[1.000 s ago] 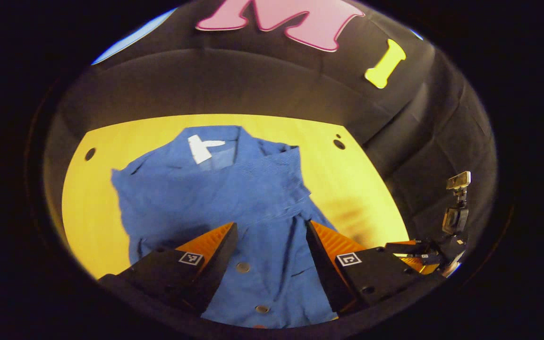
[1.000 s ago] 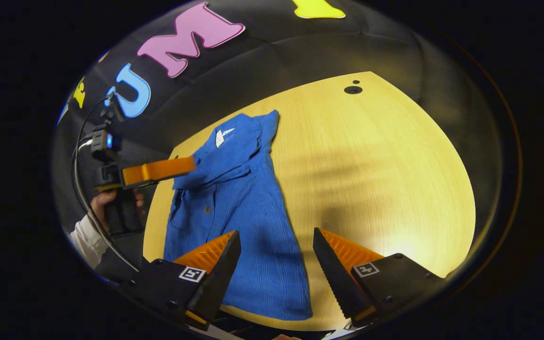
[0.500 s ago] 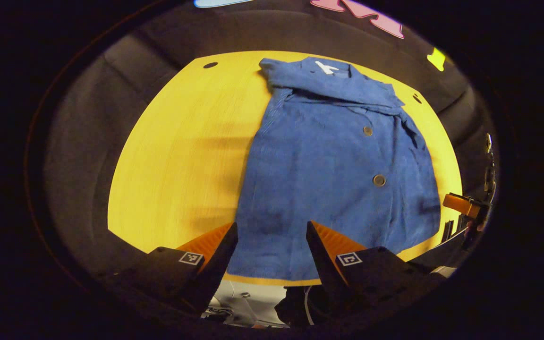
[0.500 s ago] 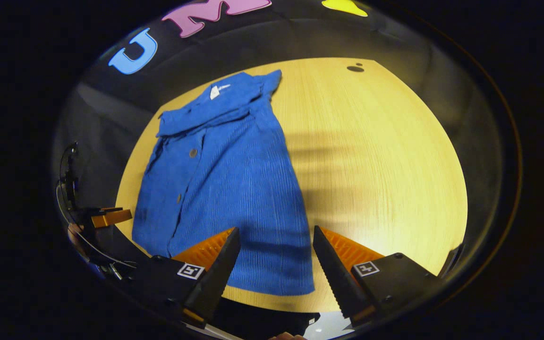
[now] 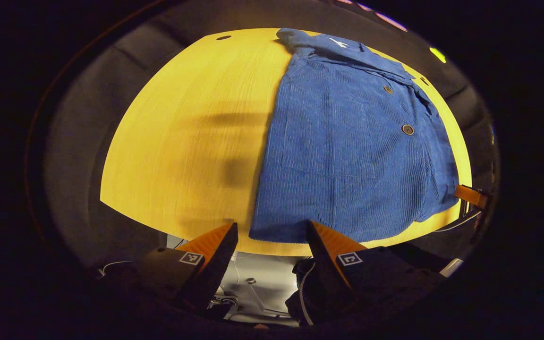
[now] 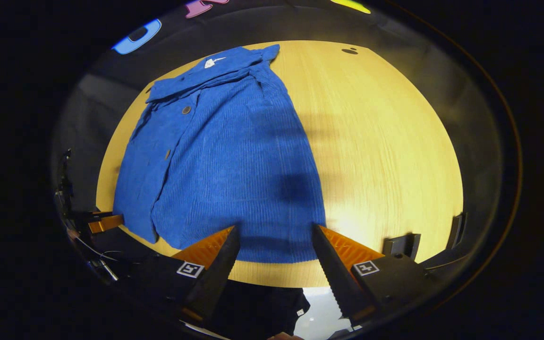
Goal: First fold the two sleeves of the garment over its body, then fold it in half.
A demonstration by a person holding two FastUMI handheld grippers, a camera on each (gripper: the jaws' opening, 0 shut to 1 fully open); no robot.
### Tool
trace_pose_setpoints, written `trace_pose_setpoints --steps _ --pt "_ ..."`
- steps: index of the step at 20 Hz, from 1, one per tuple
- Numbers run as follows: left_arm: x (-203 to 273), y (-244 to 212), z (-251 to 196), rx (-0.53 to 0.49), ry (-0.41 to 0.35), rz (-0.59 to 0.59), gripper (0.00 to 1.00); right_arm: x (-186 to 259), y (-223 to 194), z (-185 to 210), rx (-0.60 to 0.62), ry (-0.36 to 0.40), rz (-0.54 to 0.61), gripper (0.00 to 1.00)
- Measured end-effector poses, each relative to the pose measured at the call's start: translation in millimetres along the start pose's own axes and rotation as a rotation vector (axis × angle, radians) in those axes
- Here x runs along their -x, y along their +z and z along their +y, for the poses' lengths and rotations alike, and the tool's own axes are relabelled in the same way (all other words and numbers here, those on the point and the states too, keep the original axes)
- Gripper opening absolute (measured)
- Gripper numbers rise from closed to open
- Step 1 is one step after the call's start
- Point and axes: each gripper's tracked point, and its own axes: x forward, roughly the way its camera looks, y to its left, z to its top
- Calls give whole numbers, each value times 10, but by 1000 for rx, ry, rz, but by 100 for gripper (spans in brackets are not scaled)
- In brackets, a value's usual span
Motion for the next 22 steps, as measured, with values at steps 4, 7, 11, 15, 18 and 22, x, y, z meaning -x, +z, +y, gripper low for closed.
trace_pose_setpoints --steps 4,7,11,15,18,22 --pt "-54 3 15 -1 -14 6 85 -80 -108 -138 -35 -49 40 99" --pt "-70 22 9 -32 -8 18 85 -169 -178 -235 -9 -102 50 99" --pt "-76 34 -2 -55 -5 30 85 -186 -168 -235 -3 -120 64 92" --pt "-93 22 -44 -49 -16 29 84 -192 -187 -191 -1 -115 84 97" --pt "-89 96 -284 -20 -95 0 25 -198 -160 -26 -31 -67 73 40" --pt "-75 169 -337 105 -240 -15 0 -212 -128 -18 -52 -46 70 3"
